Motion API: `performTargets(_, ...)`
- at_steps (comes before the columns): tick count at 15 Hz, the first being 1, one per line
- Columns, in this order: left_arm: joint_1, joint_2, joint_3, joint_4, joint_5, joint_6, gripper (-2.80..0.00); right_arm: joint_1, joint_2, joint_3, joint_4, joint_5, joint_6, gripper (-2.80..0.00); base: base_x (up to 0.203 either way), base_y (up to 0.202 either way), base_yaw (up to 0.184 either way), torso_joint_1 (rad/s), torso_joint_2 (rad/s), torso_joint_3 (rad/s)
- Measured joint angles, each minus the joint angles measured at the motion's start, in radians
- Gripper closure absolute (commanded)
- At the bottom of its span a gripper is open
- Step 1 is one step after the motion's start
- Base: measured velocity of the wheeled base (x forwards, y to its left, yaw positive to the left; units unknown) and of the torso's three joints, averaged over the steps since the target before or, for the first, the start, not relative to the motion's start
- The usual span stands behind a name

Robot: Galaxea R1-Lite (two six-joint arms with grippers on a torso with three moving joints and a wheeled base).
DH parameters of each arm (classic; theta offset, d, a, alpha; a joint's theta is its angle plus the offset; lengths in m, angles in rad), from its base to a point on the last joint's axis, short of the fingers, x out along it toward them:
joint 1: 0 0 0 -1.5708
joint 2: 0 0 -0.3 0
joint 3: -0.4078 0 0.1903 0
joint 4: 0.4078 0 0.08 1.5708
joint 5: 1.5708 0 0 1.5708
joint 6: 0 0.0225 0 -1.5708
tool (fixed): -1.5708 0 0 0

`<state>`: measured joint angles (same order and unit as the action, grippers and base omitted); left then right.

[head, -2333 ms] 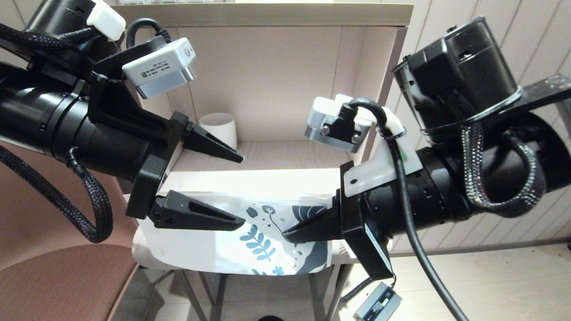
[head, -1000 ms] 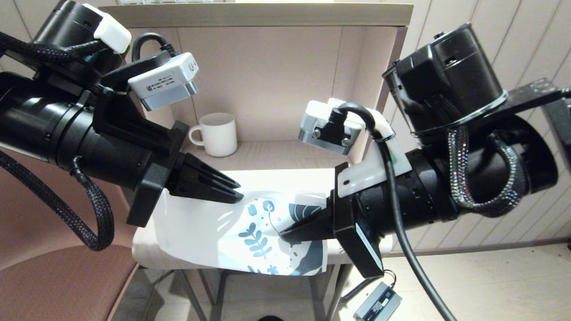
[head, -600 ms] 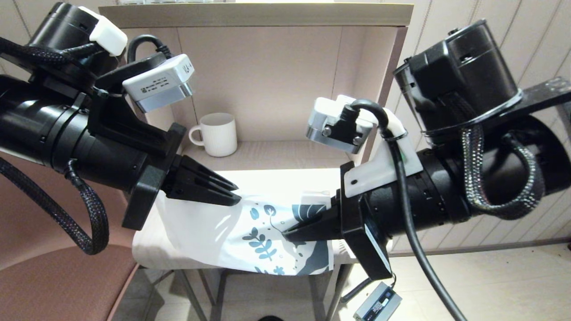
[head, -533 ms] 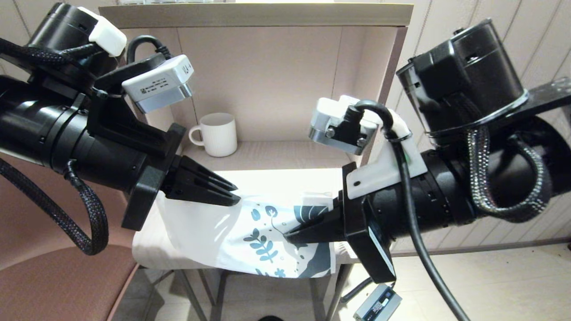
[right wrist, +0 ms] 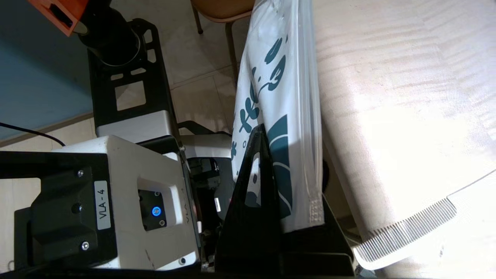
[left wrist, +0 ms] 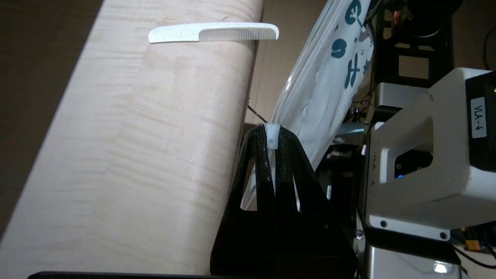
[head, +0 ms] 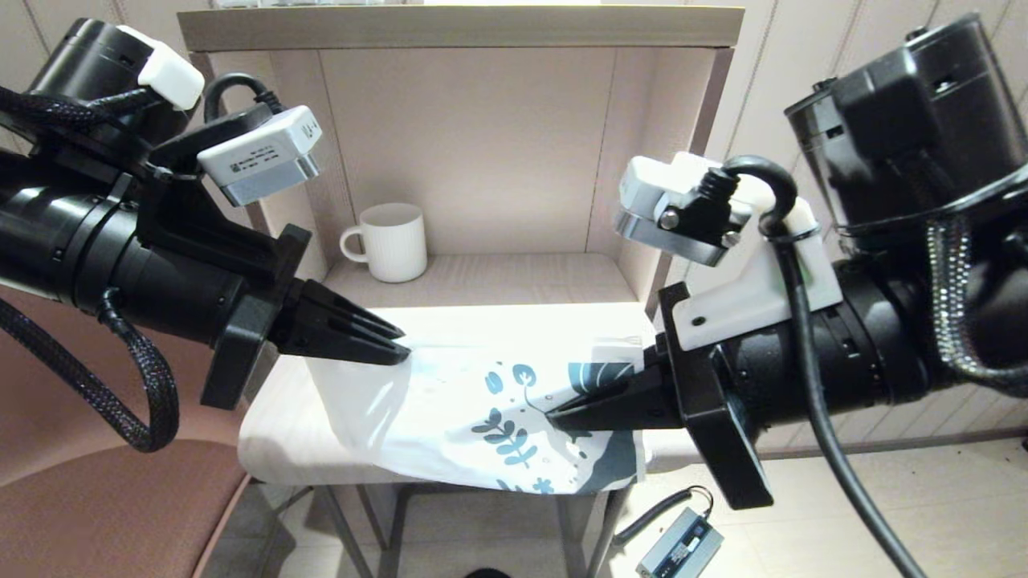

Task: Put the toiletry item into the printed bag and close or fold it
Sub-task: Open the storage bag

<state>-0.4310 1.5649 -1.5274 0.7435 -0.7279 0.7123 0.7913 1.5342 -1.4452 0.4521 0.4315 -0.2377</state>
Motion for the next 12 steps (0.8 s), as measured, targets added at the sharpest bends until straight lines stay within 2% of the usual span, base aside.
performTargets(6, 0.074, -0.02, 0.057, -0.014, -0.023, 0.006, 0.0, -0.016, -0.057, 0.043, -0.002, 0.0, 0.0, 0.0, 0.0, 0.0, 0.0, 0.0, 0.0, 0.0)
performTargets(12, 0.113, -0.039, 0.109, -0.036, -0.027, 0.008, 0.0, -0.018, -0.091, 0.078, -0.002, 0.0, 0.0, 0.0, 0.0, 0.0, 0.0, 0.0, 0.0, 0.0)
